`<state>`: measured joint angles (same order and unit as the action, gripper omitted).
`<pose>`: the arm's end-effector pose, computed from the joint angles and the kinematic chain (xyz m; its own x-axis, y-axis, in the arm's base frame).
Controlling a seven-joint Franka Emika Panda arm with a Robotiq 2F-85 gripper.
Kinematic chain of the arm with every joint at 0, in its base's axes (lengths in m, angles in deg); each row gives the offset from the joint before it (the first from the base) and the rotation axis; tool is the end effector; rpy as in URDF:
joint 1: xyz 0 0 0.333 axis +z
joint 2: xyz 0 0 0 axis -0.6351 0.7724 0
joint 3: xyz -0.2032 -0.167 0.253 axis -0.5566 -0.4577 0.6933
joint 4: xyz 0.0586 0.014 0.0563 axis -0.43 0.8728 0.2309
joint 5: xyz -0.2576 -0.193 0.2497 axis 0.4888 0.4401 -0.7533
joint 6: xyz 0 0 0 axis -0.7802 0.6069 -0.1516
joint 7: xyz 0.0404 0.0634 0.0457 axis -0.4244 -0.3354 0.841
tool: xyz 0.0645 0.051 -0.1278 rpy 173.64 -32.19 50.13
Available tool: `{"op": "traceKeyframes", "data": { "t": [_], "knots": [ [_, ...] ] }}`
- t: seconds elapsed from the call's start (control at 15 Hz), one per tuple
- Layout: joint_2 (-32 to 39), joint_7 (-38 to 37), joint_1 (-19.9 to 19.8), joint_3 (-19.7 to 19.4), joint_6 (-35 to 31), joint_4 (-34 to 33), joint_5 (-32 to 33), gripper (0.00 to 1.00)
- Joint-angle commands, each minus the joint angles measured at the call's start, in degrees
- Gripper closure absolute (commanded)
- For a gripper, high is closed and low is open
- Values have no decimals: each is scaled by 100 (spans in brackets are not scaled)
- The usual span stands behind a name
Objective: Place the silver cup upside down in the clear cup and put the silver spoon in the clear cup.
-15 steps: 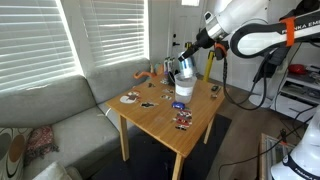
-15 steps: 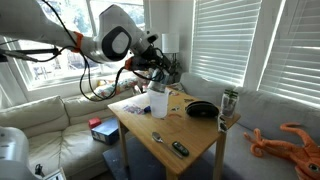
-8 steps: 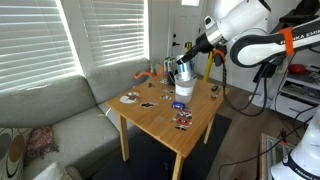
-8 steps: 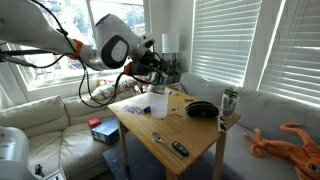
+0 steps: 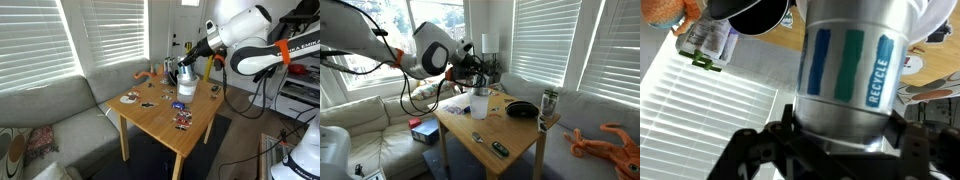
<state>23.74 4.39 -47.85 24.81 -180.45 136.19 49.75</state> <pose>0.5002 0.0029 0.5536 0.6059 0.2404 0.7583 0.0672 -0.9653 0.2524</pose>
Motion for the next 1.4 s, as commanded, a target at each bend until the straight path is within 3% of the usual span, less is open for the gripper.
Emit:
{"op": "traceKeyframes", "data": {
  "t": [0.0, 0.47, 0.93, 1.33],
  "knots": [
    [-120, -234, -309, 259, -332, 217, 201, 42],
    [-127, -217, -517, 571, -875, 424, 145, 42],
    [-80, -302, -1220, 1078, -1484, 588, 50, 42],
    [-41, -412, -1567, 1523, -1629, 695, -18, 42]
  ]
}}
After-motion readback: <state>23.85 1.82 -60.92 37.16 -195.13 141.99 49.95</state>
